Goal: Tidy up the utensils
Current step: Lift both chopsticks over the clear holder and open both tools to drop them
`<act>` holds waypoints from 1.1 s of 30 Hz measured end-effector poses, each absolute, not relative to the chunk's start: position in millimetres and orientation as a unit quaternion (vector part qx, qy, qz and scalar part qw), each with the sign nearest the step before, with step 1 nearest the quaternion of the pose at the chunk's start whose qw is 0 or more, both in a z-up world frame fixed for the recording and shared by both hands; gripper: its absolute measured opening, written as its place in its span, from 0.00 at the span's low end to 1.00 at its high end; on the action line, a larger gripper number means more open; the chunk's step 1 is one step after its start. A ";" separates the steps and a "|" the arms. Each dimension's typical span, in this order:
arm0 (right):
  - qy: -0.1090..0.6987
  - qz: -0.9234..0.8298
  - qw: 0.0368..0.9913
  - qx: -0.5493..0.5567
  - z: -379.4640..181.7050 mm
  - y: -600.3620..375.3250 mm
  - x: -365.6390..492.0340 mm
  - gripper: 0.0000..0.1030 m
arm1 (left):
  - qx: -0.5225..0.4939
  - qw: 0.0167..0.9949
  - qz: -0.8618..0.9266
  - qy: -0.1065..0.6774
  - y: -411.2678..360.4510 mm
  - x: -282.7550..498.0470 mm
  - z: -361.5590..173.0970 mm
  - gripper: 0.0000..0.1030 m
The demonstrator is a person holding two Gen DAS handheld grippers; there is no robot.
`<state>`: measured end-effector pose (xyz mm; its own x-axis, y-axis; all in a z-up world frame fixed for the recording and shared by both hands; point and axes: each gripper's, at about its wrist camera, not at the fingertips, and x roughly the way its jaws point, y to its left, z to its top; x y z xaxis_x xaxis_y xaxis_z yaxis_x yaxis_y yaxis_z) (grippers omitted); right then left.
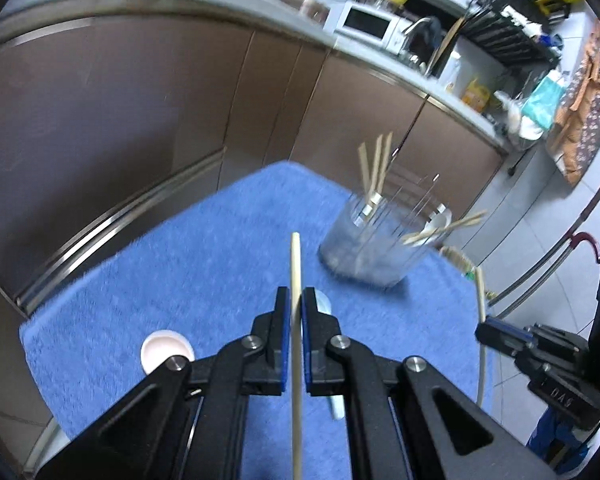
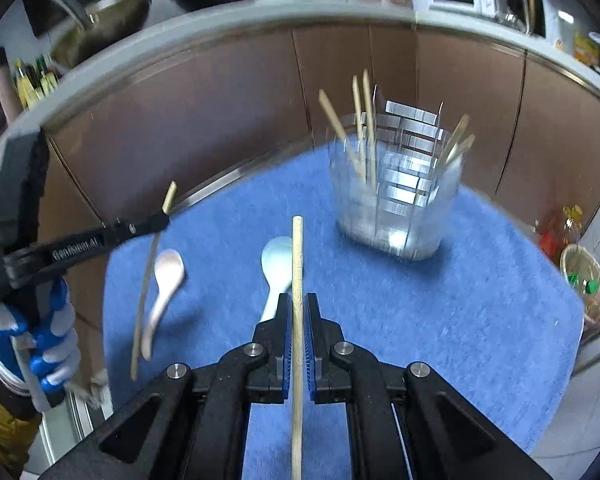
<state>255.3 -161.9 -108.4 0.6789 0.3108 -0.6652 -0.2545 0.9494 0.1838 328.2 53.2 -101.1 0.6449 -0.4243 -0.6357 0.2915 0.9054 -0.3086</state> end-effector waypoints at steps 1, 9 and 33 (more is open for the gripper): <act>0.356 0.154 0.921 0.041 -100.0 -162.2 258.7 0.06 | -0.091 0.906 -0.203 0.361 52.2 327.1 -90.9 0.04; 0.205 0.158 0.962 0.084 -23.2 -193.7 275.4 0.06 | -0.127 0.921 -0.246 0.273 31.5 351.7 -17.2 0.04; 0.056 0.088 0.989 0.102 -44.2 -251.5 383.7 0.06 | -0.127 0.969 -0.167 0.131 -119.2 466.2 -35.4 0.04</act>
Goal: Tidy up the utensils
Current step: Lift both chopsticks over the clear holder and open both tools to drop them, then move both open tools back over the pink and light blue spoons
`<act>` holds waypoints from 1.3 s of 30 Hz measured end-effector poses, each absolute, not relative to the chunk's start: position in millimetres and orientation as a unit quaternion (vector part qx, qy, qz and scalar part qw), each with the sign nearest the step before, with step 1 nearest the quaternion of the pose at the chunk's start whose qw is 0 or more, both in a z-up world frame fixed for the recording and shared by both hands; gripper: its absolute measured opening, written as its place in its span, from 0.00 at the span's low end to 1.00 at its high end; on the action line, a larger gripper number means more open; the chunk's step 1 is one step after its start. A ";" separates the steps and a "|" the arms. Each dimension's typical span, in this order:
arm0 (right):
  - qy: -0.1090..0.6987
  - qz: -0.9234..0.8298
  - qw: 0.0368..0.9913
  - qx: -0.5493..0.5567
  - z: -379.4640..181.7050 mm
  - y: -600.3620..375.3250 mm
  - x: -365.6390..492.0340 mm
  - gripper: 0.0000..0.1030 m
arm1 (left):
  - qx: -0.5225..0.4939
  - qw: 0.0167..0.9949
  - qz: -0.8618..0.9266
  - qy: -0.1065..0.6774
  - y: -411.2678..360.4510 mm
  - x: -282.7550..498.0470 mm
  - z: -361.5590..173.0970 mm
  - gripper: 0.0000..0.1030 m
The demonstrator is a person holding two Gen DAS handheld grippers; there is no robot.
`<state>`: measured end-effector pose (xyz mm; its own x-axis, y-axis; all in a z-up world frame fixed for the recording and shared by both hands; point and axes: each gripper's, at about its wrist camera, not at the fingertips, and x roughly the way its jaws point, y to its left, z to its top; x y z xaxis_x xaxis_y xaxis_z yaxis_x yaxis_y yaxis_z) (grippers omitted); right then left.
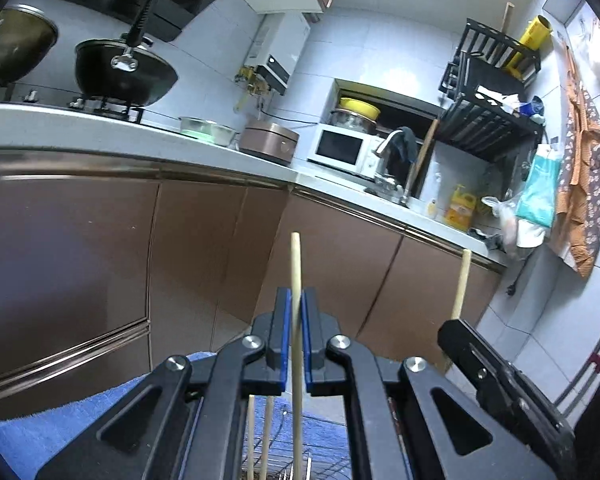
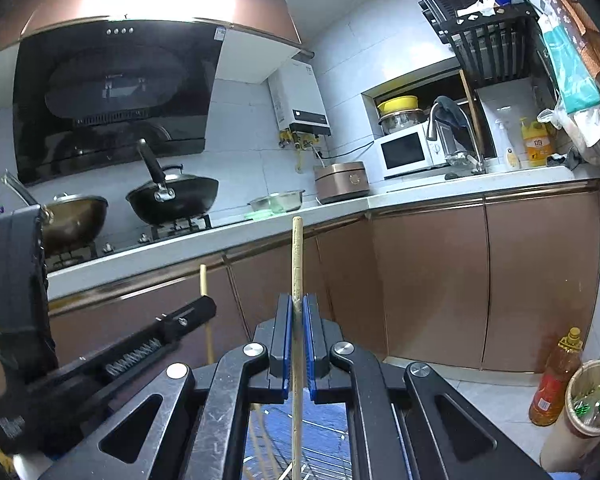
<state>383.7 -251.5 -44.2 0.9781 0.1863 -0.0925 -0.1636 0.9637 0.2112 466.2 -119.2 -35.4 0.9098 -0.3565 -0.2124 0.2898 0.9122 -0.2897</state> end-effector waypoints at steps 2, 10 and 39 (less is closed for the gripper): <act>0.061 0.080 0.991 0.088 -54.9 -248.0 384.5 0.06 | -0.130 0.971 -0.157 0.127 -119.6 465.8 -50.0 0.06; 0.112 0.073 0.988 0.072 -83.3 -237.1 367.6 0.10 | -0.131 0.965 -0.171 0.148 -101.3 447.6 -67.2 0.25; 0.154 0.062 0.983 0.083 -37.6 -196.0 165.5 0.40 | -0.095 0.967 -0.144 0.188 64.1 235.8 -35.9 0.44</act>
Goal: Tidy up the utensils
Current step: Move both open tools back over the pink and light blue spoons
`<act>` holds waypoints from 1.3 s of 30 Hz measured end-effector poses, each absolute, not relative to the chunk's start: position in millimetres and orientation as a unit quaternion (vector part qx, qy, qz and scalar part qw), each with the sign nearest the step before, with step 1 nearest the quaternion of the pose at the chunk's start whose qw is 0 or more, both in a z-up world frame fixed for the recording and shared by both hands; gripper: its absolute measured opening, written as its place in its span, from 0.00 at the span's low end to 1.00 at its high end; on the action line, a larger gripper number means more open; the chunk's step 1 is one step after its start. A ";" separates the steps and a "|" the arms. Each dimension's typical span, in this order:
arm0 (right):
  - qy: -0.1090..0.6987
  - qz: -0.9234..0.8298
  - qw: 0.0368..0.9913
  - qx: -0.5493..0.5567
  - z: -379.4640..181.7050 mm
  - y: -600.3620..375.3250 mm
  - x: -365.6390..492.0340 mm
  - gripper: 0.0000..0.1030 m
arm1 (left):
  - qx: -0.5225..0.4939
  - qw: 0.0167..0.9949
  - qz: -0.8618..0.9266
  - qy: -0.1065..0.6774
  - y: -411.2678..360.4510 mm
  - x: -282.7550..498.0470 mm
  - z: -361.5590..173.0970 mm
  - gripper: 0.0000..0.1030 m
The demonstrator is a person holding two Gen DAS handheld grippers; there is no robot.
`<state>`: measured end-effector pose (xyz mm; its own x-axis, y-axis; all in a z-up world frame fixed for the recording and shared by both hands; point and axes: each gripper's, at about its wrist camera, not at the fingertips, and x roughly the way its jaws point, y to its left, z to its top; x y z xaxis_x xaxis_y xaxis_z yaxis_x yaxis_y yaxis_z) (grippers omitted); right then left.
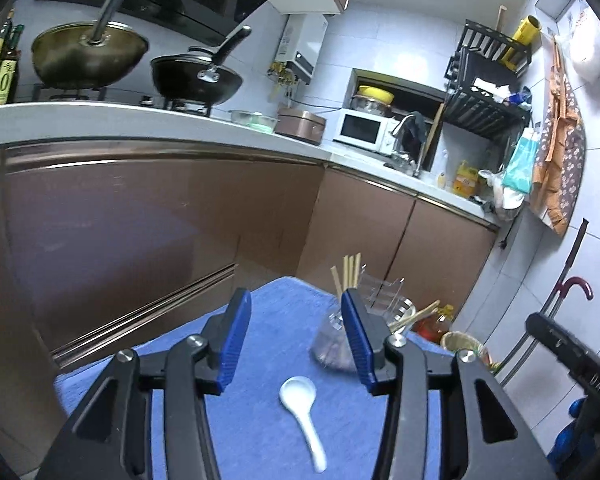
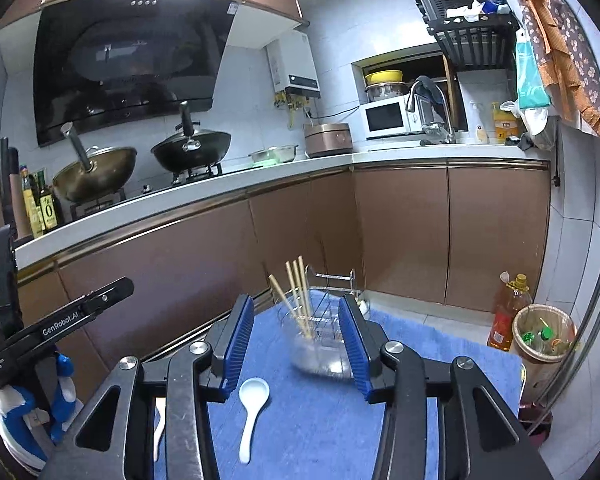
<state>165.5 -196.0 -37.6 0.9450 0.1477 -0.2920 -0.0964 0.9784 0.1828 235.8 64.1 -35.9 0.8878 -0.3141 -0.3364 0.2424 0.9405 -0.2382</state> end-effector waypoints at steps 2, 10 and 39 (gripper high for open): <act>0.157 0.063 0.982 0.080 -37.7 -191.4 159.3 0.40 | -0.092 0.966 -0.138 0.198 76.2 228.9 -38.3 0.44; 0.165 0.057 0.981 0.082 -38.1 -192.8 141.9 0.41 | -0.085 0.966 -0.100 0.222 131.9 212.1 -46.1 0.45; 0.364 0.095 0.920 0.110 -171.8 -190.4 223.8 0.47 | -0.047 0.926 -0.052 0.370 155.7 255.6 -175.4 0.45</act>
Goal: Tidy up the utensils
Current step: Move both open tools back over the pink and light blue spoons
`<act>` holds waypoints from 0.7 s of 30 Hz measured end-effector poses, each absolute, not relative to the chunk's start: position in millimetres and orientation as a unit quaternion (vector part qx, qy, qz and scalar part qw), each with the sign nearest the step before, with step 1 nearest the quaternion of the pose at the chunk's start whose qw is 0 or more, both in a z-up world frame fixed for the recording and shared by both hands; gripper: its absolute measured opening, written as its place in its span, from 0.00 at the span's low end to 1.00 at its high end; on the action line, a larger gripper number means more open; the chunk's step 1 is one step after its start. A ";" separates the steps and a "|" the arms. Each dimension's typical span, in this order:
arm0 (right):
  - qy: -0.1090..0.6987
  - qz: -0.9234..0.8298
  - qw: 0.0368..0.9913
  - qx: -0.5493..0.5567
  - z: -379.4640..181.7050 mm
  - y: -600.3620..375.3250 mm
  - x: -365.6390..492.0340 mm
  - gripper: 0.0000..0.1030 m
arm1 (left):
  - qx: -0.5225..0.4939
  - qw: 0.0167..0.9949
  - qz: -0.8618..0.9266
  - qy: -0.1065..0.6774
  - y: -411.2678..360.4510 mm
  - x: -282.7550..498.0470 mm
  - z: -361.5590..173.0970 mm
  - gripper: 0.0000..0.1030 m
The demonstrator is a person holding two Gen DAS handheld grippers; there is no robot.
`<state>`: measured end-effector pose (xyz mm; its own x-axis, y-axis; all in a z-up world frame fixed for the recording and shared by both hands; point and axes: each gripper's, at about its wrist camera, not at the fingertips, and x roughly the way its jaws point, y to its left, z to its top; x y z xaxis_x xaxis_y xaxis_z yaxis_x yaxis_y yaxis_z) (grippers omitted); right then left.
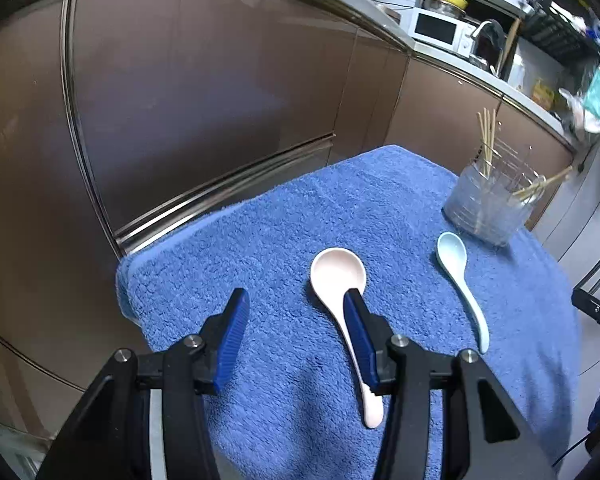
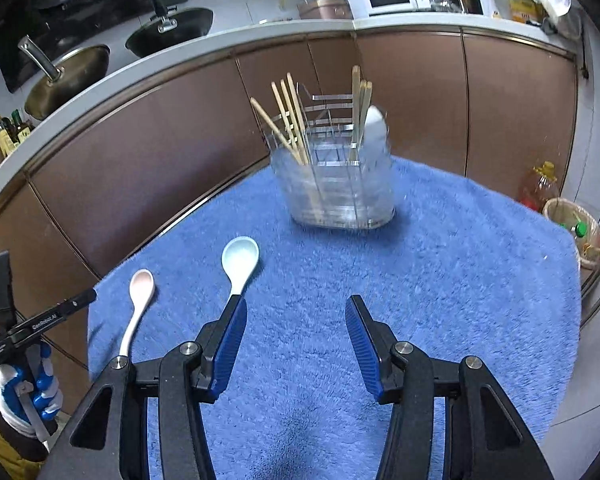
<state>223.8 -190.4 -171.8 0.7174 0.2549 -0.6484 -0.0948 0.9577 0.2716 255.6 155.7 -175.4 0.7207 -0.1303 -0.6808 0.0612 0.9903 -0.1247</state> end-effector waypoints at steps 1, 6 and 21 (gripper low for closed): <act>0.368 0.095 0.919 0.109 -174.9 -189.3 224.6 0.47 | -0.043 0.927 -0.050 0.368 153.4 254.3 -174.4 0.45; 0.381 0.095 0.914 0.107 -185.7 -184.2 226.3 0.47 | -0.019 0.933 -0.044 0.356 144.2 244.7 -168.3 0.45; 0.377 0.111 0.915 0.086 -175.1 -163.8 216.9 0.47 | 0.027 0.946 -0.035 0.322 126.8 216.0 -141.9 0.45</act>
<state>216.9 -163.8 -175.1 0.6904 0.2687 -0.6717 -0.1395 0.9605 0.2409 216.0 126.8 -141.9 0.7906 -0.0491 -0.6104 0.0840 0.9960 0.0287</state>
